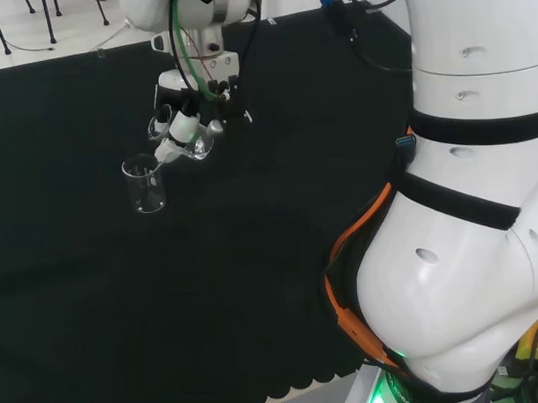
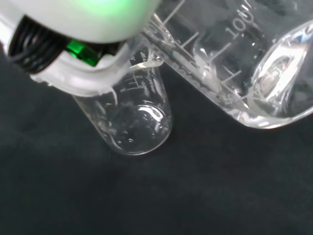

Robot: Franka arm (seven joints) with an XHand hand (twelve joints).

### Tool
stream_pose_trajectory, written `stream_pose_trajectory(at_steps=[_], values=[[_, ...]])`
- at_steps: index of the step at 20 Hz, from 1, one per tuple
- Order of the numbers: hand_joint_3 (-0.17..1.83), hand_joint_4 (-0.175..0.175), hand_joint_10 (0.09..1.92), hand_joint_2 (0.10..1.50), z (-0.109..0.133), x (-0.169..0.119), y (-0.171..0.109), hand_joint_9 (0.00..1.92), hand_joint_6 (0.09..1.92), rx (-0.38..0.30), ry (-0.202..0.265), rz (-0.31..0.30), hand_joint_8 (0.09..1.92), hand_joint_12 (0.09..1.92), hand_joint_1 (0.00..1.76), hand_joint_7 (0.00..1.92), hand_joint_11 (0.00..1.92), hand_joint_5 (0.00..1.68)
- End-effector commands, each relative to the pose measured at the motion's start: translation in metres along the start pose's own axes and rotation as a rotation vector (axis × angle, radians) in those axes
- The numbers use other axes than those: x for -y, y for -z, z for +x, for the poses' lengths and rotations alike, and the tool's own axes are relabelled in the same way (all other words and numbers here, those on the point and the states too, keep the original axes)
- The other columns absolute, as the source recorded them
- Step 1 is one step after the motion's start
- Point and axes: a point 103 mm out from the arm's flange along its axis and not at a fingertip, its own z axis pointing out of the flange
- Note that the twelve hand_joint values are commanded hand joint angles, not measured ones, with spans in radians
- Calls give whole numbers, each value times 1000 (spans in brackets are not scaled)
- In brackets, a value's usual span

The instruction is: Pour the water from the handheld beaker into the one on the table.

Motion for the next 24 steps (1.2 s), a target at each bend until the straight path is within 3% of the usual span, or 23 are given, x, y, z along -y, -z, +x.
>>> stream_pose_trajectory(at_steps=[1, 6, 10, 17, 24], values=[[607, 14, 306, 628, 5, -2, 3, 1652, 253, 91, -28, 51, 145, 793, 1191, 1801, 1336, 1481], [635, 9, 441, 619, 12, -3, 1, 1595, 342, 137, -55, 84, 182, 805, 1190, 1785, 1334, 1443], [642, 8, 476, 617, 16, -3, 0, 1580, 365, 165, -40, 98, 194, 808, 1189, 1780, 1334, 1434], [640, -24, 503, 622, 24, -4, -1, 1565, 390, 241, -88, 121, 210, 785, 1193, 1771, 1408, 1420], [641, -33, 510, 623, 33, -4, 1, 1559, 397, 291, -126, 148, 214, 779, 1195, 1765, 1418, 1417]])
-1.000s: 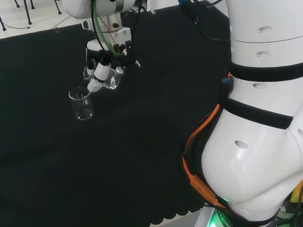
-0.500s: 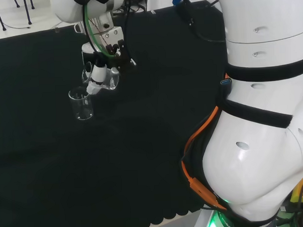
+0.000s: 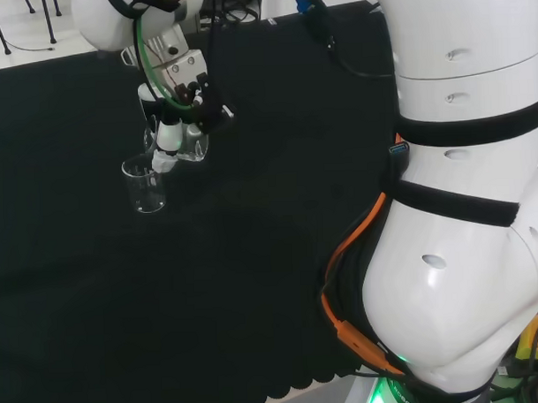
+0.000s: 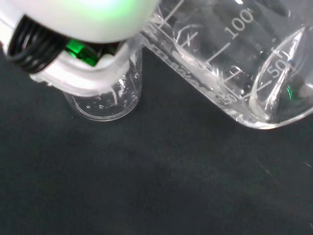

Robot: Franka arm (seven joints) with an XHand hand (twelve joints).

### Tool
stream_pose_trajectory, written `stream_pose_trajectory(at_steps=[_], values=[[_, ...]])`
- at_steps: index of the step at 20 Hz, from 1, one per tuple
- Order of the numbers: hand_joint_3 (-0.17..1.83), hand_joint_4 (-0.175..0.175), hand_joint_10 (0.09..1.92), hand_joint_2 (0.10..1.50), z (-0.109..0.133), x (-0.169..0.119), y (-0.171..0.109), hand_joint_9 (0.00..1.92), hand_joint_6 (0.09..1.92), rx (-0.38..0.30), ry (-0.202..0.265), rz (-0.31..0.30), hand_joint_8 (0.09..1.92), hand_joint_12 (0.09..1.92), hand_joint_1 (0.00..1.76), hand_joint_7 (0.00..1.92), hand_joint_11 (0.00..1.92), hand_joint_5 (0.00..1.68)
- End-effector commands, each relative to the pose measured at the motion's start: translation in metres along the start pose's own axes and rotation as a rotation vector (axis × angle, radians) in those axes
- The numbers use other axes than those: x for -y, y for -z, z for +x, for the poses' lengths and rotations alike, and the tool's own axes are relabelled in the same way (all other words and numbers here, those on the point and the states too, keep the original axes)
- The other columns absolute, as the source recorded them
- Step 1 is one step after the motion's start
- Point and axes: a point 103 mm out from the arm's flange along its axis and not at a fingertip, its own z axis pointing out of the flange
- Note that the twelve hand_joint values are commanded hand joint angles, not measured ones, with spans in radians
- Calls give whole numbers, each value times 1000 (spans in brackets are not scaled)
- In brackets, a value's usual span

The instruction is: Pour the water from the handheld beaker into the one on the table.

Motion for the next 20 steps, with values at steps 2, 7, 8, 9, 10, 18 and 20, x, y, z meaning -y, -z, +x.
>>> stream_pose_trajectory(at_steps=[2, 7, 8, 9, 10, 18, 20], values=[[641, -35, 511, 623, 7, -1, 3, 1557, 398, 63, -27, 43, 215, 779, 1195, 1762, 1420, 1416], [639, -55, 525, 625, 4, -3, 6, 1551, 412, 97, -39, 78, 226, 770, 1198, 1755, 1425, 1408], [639, -60, 529, 626, 5, -3, 7, 1549, 416, 107, -35, 81, 228, 768, 1198, 1753, 1427, 1407], [639, -62, 531, 626, 5, -3, 7, 1548, 418, 116, -35, 86, 230, 767, 1199, 1752, 1427, 1405], [639, -64, 532, 627, 6, -3, 8, 1547, 419, 127, -38, 90, 231, 766, 1199, 1752, 1427, 1405], [639, -64, 535, 628, 15, -4, 6, 1547, 423, 225, -85, 121, 234, 765, 1198, 1751, 1428, 1403], [639, -64, 536, 628, 16, -5, 7, 1547, 423, 230, -87, 124, 235, 765, 1198, 1751, 1428, 1402]])
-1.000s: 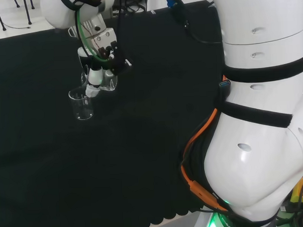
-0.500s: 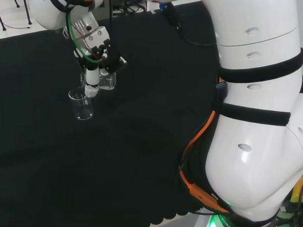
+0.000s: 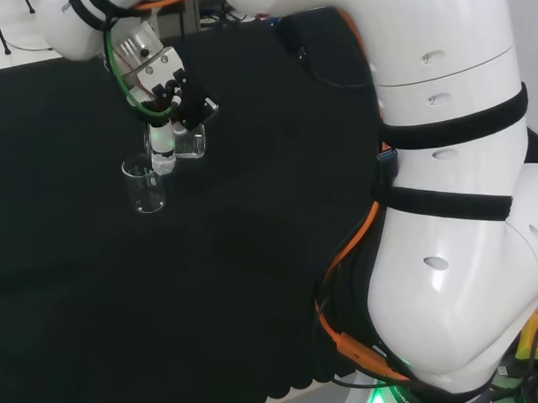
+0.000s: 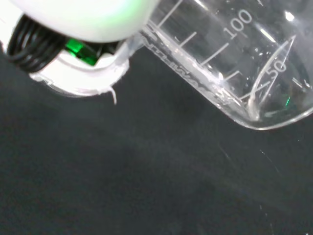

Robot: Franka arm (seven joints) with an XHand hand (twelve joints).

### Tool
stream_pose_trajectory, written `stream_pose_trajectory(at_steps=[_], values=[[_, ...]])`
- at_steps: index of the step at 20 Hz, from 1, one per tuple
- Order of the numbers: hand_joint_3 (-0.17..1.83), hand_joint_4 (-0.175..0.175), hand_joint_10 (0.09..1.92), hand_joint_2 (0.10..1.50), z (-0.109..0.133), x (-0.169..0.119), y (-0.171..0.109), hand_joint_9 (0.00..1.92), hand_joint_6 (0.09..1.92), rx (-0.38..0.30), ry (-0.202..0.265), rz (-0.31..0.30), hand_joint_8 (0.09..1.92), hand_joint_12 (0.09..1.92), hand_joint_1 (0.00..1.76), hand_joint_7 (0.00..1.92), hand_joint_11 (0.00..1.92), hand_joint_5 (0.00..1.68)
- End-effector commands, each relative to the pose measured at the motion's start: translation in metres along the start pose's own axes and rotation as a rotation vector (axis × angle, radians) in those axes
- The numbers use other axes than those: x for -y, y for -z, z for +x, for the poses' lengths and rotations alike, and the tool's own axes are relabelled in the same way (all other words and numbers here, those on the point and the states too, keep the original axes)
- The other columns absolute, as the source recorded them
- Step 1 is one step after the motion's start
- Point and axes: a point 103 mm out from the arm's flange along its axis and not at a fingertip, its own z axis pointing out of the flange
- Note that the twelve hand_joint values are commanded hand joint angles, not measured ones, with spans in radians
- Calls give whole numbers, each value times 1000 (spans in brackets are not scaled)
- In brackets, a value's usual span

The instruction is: Pour the water from the handheld beaker into the one on the table.

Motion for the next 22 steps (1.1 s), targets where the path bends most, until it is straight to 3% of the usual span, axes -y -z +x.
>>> stream_pose_trajectory(at_steps=[1, 22], values=[[639, -64, 536, 628, 5, -1, 1, 1547, 424, 53, -23, 20, 235, 765, 1198, 1750, 1428, 1402], [637, -46, 555, 635, 16, -1, 10, 1539, 469, 128, -51, 36, 261, 768, 1192, 1736, 1428, 1379]])
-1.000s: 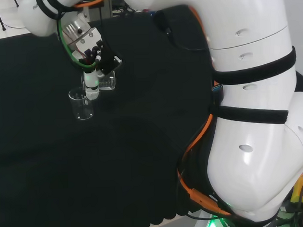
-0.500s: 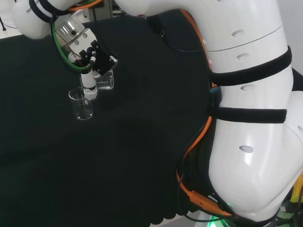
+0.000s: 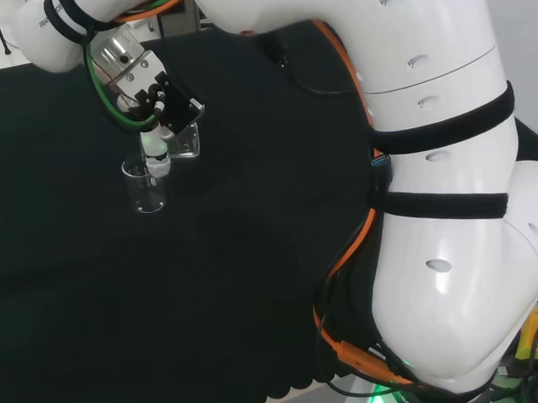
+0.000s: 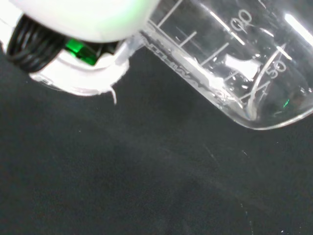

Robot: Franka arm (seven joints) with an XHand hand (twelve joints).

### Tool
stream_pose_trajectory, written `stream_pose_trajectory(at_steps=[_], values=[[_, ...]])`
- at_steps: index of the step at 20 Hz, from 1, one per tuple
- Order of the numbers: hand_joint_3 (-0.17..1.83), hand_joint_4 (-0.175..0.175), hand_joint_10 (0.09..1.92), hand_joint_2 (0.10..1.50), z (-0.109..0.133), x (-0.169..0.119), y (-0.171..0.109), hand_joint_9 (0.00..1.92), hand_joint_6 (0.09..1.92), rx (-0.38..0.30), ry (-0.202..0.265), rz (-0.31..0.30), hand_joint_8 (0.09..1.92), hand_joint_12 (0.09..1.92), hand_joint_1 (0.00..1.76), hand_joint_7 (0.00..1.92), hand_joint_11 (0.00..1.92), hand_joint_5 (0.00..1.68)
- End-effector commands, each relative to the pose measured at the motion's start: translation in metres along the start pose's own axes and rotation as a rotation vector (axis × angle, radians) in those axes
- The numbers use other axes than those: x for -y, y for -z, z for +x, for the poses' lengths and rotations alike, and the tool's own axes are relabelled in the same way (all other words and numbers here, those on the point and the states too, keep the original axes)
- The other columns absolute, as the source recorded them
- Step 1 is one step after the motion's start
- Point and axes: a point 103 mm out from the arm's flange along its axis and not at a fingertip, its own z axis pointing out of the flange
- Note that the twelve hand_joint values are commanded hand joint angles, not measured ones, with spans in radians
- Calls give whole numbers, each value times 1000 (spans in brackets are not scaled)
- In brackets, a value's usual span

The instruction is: Pour the water from the handheld beaker into the one on the table.

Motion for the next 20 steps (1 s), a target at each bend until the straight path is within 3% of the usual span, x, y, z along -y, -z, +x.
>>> stream_pose_trajectory(at_steps=[1, 20], values=[[637, -46, 556, 635, 2, 0, 1, 1539, 469, 35, -6, 7, 261, 768, 1192, 1736, 1428, 1379], [640, -43, 558, 634, 8, -4, 3, 1541, 476, 118, -48, 64, 271, 768, 1192, 1732, 1429, 1376]])
